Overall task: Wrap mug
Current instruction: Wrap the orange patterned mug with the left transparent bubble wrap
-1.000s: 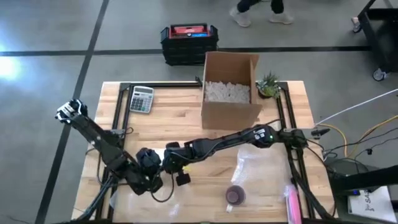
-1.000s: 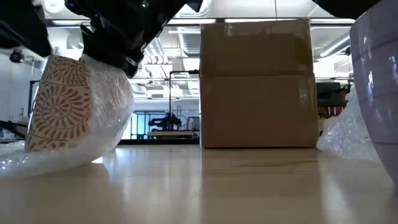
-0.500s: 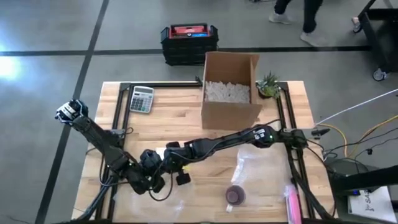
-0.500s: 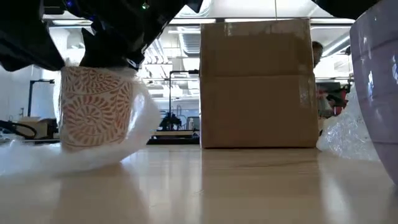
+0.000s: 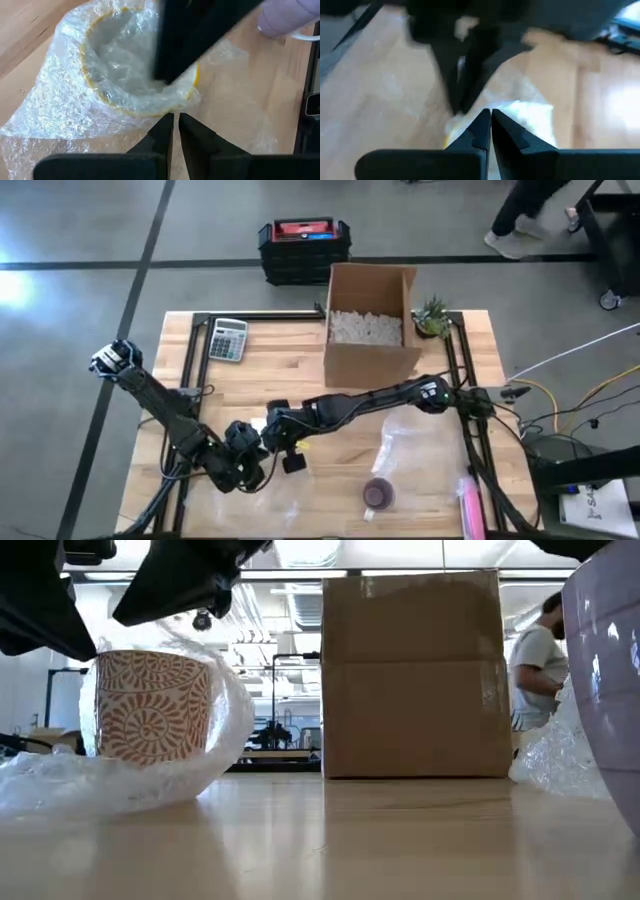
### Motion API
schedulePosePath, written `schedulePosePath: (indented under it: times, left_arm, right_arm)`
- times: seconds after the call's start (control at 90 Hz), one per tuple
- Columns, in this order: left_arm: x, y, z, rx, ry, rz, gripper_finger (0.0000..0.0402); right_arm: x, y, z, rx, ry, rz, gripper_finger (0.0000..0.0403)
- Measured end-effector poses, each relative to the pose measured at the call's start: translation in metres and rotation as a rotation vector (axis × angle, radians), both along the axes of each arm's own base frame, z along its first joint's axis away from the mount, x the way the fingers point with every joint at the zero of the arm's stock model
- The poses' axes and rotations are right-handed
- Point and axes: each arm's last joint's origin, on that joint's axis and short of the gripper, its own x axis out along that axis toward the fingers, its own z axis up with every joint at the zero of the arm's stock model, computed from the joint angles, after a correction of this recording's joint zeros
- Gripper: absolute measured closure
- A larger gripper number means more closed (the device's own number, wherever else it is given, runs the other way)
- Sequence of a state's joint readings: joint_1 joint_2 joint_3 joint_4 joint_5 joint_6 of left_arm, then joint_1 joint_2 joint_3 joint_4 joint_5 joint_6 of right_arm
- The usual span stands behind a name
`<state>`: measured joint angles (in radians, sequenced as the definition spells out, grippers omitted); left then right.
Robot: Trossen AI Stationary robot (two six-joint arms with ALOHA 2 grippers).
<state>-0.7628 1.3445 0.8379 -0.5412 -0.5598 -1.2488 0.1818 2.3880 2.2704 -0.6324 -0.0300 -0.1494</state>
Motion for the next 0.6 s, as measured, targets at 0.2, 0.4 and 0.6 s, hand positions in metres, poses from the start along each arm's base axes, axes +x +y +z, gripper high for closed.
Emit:
schedulePosePath:
  times: [0.2,0.4,0.6]
  left_arm:
    - [0.0,0.0,0.001,-0.021,0.006,-0.002,0.0382]
    - [-0.001,0.0,0.0,-0.02,0.016,-0.005,0.0382]
    - [-0.001,0.0,0.001,-0.026,0.016,-0.006,0.0382]
  right_arm:
    - [0.006,0.0,-0.054,-0.009,0.131,-0.018,0.0403]
    - [0.005,0.0,-0.05,-0.017,0.123,-0.01,0.0403]
    - [-0.001,-0.004,-0.008,-0.032,0.058,0.01,0.0403]
